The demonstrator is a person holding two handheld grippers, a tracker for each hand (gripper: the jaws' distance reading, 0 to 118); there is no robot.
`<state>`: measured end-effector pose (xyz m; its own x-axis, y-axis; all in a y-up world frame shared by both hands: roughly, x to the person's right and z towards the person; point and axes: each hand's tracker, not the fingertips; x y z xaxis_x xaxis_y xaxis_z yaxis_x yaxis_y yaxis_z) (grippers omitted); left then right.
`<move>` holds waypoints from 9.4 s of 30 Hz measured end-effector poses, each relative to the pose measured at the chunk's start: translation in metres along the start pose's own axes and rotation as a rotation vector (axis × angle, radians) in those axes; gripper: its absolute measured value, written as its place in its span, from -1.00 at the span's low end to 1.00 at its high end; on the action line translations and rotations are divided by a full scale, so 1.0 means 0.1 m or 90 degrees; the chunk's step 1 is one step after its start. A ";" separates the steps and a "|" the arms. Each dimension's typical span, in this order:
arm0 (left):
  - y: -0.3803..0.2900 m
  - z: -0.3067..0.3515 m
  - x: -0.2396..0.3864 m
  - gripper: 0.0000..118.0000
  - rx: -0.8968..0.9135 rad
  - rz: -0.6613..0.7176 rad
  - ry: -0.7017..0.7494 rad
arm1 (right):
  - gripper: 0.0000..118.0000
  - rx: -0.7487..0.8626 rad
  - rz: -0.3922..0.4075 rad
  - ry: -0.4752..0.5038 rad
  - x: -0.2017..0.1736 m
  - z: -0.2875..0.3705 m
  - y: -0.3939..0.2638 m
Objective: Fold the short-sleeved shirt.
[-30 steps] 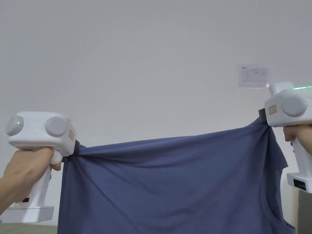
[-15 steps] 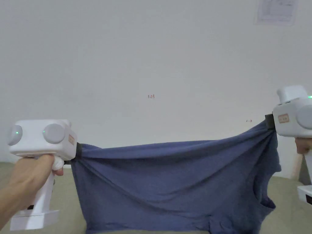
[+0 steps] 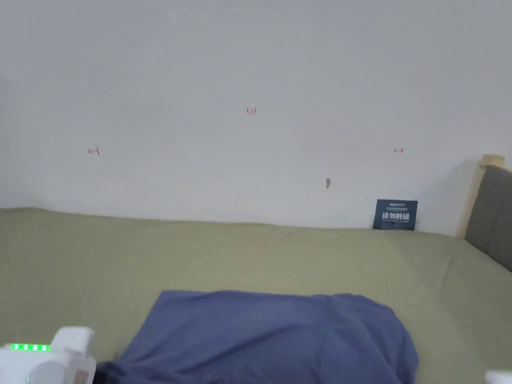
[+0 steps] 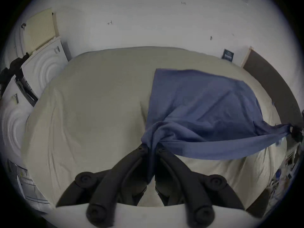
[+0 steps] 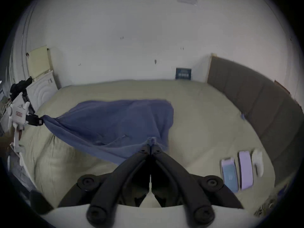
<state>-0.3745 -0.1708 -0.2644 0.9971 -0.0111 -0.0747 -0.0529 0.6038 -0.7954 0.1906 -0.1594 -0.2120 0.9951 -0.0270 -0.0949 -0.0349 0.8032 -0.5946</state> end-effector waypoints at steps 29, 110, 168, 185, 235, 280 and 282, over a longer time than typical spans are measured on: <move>-2.04 1.52 -0.26 0.79 0.059 0.091 0.031 | 0.94 -0.050 -0.051 0.040 0.05 1.08 -1.03; 0.10 -0.26 -0.17 -1.00 -0.013 0.064 -0.024 | -0.96 -0.167 0.044 -0.019 0.21 -1.09 0.60; -0.76 -0.15 0.18 -0.95 -0.070 0.010 -0.003 | -0.84 -0.210 -0.008 0.020 0.20 -0.67 -0.64; -1.77 0.99 -0.06 -0.95 -0.093 -0.001 -0.029 | -0.84 -0.202 -0.034 0.068 0.20 0.83 -1.30; -0.08 -0.88 0.18 -0.97 -0.079 0.000 -0.014 | 0.69 -0.303 -0.008 -0.056 0.50 -1.83 -0.01; -2.28 1.11 -0.18 0.90 0.050 -0.013 -0.077 | 0.62 -0.152 -0.064 0.015 0.43 0.91 -1.55; -2.19 1.29 -0.12 0.91 0.087 0.002 -0.079 | 0.91 -0.128 -0.075 0.041 0.34 1.00 -1.47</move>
<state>-0.3677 -0.2001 -0.0116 0.9965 0.0840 0.0051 -0.0560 0.7067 -0.7053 0.2388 -0.2190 -0.0484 0.9857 -0.1563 -0.0630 0.0561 0.6573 -0.7515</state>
